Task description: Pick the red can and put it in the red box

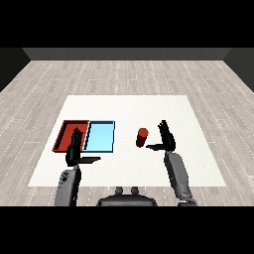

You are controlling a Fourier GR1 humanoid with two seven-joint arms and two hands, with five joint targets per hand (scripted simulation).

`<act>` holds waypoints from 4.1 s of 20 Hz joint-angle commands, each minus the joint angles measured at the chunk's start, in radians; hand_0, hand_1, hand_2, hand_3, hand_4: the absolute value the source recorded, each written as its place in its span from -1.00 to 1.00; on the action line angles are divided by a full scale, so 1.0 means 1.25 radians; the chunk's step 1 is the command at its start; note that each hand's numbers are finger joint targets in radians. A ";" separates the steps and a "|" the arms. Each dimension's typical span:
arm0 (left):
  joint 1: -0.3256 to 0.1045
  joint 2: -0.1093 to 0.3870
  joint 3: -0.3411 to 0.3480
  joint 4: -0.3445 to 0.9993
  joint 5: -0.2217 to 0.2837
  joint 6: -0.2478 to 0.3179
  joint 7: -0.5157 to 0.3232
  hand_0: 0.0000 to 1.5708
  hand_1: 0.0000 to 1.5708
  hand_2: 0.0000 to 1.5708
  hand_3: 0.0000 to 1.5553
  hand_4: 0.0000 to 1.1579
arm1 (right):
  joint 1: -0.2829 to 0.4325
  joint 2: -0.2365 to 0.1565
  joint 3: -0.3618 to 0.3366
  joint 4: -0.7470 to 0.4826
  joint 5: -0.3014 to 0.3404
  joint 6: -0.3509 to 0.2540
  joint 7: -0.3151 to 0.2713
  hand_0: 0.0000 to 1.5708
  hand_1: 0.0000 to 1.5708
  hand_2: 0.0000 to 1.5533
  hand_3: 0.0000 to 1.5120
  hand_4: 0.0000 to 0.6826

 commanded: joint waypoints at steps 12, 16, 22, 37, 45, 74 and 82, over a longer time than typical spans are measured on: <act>0.085 -0.005 -0.013 -0.088 0.026 -0.029 -0.003 -1.00 -1.00 -1.00 -1.00 -1.00 | -0.110 0.020 0.001 0.216 -0.049 -0.009 -0.081 -1.00 -1.00 -1.00 -1.00 -1.00; -0.004 -0.003 0.000 -0.017 0.000 0.013 0.006 -1.00 -1.00 -1.00 -1.00 -1.00 | -0.126 0.037 0.008 0.273 -0.053 -0.031 -0.130 -1.00 -1.00 -1.00 -1.00 -1.00; 0.021 -0.002 -0.004 -0.040 0.014 -0.005 0.018 -1.00 -1.00 -1.00 -1.00 -1.00 | -0.187 0.037 0.024 0.337 -0.081 -0.063 -0.130 -1.00 -1.00 -1.00 -1.00 -1.00; -0.041 0.000 0.016 0.051 0.021 -0.006 -0.008 -1.00 -1.00 -1.00 -1.00 -1.00 | -0.231 0.037 0.070 0.404 -0.130 -0.059 -0.157 -1.00 -1.00 -1.00 -1.00 -1.00; -0.004 0.006 0.006 -0.078 0.025 0.009 0.069 -1.00 -1.00 -1.00 -1.00 -1.00 | -0.240 0.035 0.054 0.394 -0.114 -0.083 -0.114 -1.00 -1.00 -1.00 -1.00 -1.00; 0.017 -0.003 0.019 0.030 0.013 -0.011 -0.053 -1.00 -1.00 -1.00 -1.00 -1.00 | -0.311 0.032 0.093 0.520 -0.096 -0.188 -0.168 0.90 0.90 0.89 0.90 0.95; 0.048 -0.032 -0.061 -0.047 -0.019 0.036 -0.018 -1.00 -1.00 -1.00 -1.00 -1.00 | -0.344 0.037 0.127 0.536 -0.087 -0.226 -0.207 0.87 0.87 0.88 0.88 0.91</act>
